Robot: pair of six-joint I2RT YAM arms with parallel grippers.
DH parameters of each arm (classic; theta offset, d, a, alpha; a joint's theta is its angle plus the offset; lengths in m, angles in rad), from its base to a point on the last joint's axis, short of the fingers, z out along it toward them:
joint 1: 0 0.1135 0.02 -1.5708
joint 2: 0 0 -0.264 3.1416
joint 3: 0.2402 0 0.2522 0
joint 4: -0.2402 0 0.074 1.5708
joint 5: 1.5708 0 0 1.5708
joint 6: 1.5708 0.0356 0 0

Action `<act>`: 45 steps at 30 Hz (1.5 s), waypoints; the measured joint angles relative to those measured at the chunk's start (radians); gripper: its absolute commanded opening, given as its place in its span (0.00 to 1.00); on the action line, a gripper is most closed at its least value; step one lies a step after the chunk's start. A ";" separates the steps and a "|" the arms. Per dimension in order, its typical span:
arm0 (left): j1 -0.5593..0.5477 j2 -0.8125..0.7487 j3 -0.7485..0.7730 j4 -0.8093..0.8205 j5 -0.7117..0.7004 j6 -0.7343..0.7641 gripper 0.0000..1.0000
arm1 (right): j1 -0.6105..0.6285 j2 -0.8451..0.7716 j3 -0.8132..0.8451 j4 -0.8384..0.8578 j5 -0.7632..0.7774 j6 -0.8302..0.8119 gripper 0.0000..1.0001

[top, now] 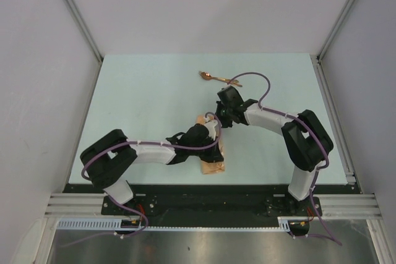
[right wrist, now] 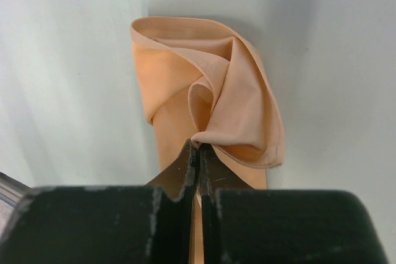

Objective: Fold the napkin into a case and place the utensils inside
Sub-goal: Fold the 2/3-rectangle-folded napkin at the center of the board.

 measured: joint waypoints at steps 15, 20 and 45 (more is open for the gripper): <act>0.019 -0.085 -0.122 0.033 -0.036 -0.001 0.12 | 0.053 0.114 0.073 0.001 0.005 0.004 0.00; 0.019 -0.101 -0.148 0.034 -0.039 0.000 0.28 | 0.071 0.137 0.088 0.001 0.006 0.012 0.00; 0.285 -0.497 -0.108 -0.441 -0.173 0.004 0.37 | 0.101 0.175 0.135 0.005 0.041 -0.005 0.00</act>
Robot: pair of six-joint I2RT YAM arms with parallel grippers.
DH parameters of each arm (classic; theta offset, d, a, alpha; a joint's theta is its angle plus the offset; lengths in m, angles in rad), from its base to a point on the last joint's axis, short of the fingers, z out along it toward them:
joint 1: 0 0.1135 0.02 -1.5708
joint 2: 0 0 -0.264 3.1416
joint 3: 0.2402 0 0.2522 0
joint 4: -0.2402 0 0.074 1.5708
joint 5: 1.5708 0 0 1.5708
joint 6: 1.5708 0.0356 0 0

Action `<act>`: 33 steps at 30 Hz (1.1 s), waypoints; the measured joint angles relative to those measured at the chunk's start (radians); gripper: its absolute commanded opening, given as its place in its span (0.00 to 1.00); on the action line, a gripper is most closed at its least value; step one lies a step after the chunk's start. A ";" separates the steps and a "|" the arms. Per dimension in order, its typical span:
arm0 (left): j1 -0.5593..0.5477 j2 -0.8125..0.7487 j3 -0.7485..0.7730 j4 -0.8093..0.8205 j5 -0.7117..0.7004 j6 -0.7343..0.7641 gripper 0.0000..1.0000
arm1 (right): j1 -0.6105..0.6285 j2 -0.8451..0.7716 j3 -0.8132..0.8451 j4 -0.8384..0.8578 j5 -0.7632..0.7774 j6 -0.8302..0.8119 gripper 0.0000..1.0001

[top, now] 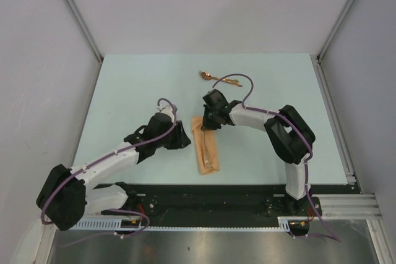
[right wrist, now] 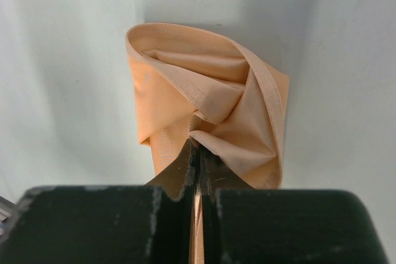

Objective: Fold the napkin into a case and place the utensils inside
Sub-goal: Fold the 2/3-rectangle-folded napkin at the center of the board.

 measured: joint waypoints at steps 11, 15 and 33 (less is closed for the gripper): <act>0.084 0.299 0.019 0.184 -0.002 -0.043 0.21 | 0.032 0.000 0.004 -0.001 0.047 -0.050 0.00; 0.084 0.374 0.046 0.234 0.018 -0.043 0.15 | 0.047 -0.002 0.004 0.000 0.078 -0.078 0.00; 0.073 0.458 0.103 0.281 0.039 -0.050 0.02 | 0.093 -0.036 0.004 0.032 0.059 -0.179 0.05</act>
